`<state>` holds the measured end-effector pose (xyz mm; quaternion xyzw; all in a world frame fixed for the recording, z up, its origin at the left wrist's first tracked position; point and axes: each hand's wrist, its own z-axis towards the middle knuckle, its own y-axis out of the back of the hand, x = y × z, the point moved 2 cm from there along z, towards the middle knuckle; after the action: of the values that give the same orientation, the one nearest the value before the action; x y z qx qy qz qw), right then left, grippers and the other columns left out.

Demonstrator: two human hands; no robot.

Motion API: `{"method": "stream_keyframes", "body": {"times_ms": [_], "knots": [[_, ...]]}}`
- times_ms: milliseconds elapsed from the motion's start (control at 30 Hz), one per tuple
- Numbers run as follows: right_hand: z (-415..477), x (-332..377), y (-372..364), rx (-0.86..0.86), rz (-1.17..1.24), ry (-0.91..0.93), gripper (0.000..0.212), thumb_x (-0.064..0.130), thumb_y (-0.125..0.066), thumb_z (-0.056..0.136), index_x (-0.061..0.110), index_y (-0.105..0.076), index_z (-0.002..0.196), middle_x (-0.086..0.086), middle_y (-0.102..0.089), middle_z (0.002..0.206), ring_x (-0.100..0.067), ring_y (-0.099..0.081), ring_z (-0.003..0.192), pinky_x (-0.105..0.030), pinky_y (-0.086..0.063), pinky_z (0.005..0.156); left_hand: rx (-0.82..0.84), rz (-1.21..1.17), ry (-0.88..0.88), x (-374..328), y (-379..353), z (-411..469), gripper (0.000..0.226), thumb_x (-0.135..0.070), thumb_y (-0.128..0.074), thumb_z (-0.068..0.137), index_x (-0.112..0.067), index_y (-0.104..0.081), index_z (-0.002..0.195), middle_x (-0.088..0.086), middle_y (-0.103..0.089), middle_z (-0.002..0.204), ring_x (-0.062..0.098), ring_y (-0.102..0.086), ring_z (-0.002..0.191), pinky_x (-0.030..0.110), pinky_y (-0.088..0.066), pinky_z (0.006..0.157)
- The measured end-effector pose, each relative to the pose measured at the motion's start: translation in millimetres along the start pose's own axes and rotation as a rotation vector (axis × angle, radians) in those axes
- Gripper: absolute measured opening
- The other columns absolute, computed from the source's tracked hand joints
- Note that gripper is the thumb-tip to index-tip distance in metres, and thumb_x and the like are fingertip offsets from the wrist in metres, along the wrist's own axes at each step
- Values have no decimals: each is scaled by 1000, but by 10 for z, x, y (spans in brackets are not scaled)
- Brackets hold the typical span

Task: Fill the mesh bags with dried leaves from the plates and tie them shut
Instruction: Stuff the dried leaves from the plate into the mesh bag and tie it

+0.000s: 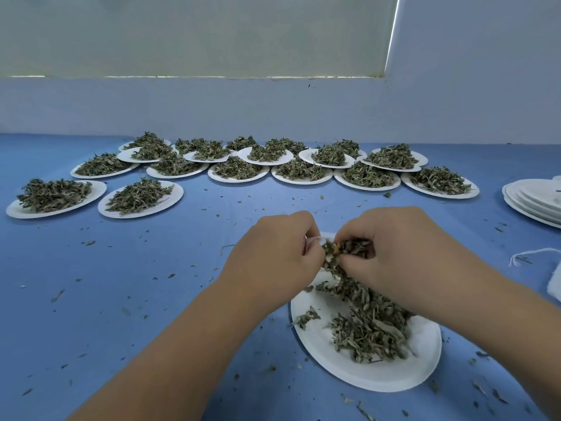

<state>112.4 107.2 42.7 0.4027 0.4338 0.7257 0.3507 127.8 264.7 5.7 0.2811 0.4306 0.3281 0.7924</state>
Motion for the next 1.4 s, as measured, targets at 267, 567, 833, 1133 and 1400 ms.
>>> {"method": "stream_keyframes", "body": {"times_ms": [267,567,833,1133,1400], "knots": [[-23,24,-142,-56,-92,-45,18,34,-58,84,29,-61,101,11,-60,87,-12,-54,86,-29,-48,72,30,-74,11,-74,-43,-32,11,-25,-56,86,-26,-59,75,-9,-45,54,8,-48,57,36,-50,57],[-76,10,-189,-77,-26,11,7,32,-66,84,33,-63,90,14,-44,72,-5,-45,70,-20,-35,60,27,-192,49,-80,-75,-36,12,-20,-58,82,-25,-61,72,-13,-49,51,6,-47,52,36,-50,55],[-151,-65,-184,-207,141,35,14,27,-74,79,35,-64,82,22,-51,64,8,-53,75,-7,-39,61,9,-302,135,-43,-87,-34,17,-20,-61,83,-26,-61,68,-7,-52,50,1,-44,46,10,-34,46],[-134,-81,-223,-214,190,114,18,13,-70,83,28,-74,93,14,-60,80,1,-54,71,-14,-42,65,-16,-403,168,-63,-83,-27,16,-16,-62,84,-23,-66,70,6,-60,60,6,-47,48,11,-38,47],[-78,-94,-241,-213,166,32,23,21,-70,81,35,-52,74,19,-49,70,4,-45,77,-11,-31,62,11,-417,187,-102,-128,-44,15,-15,-61,82,-23,-66,71,9,-61,62,20,-57,54,25,-46,53]]}}
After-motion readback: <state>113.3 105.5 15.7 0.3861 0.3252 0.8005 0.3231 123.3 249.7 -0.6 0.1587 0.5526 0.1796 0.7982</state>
